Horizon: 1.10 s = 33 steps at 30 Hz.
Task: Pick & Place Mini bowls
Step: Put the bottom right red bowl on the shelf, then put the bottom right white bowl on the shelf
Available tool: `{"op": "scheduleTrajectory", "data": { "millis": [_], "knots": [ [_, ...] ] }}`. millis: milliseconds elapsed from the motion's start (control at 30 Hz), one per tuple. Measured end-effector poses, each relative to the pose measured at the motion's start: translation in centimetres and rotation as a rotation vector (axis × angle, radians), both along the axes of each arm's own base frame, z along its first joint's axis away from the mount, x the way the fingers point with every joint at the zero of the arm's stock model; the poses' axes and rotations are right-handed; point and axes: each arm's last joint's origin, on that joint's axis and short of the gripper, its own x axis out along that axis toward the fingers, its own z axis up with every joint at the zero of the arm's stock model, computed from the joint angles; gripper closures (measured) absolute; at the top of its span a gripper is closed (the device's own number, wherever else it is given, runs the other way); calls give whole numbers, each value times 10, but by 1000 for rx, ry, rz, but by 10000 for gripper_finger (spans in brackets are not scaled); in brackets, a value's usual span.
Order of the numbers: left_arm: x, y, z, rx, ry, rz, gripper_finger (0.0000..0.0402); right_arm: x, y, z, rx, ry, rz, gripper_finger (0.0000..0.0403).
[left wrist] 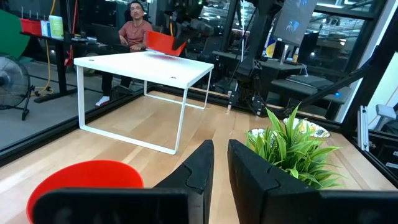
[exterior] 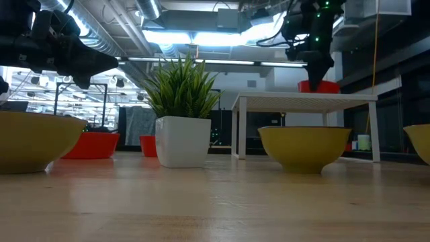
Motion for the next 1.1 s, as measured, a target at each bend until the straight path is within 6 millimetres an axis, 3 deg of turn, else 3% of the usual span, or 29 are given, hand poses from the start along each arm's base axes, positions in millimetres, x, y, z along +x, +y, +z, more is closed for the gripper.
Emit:
{"op": "scheduleTrajectory", "data": {
  "millis": [267, 700, 1100],
  "knots": [
    [0, 0, 0, 0, 0, 0, 361, -1, -3, -3, 36, -7, 18, 385],
    [0, 0, 0, 0, 0, 0, 359, -2, -3, -2, 15, 6, -49, 295],
    [0, 0, 0, 0, 0, 0, 357, -1, 0, 44, 0, -147, -72, 231]
  ]
}}
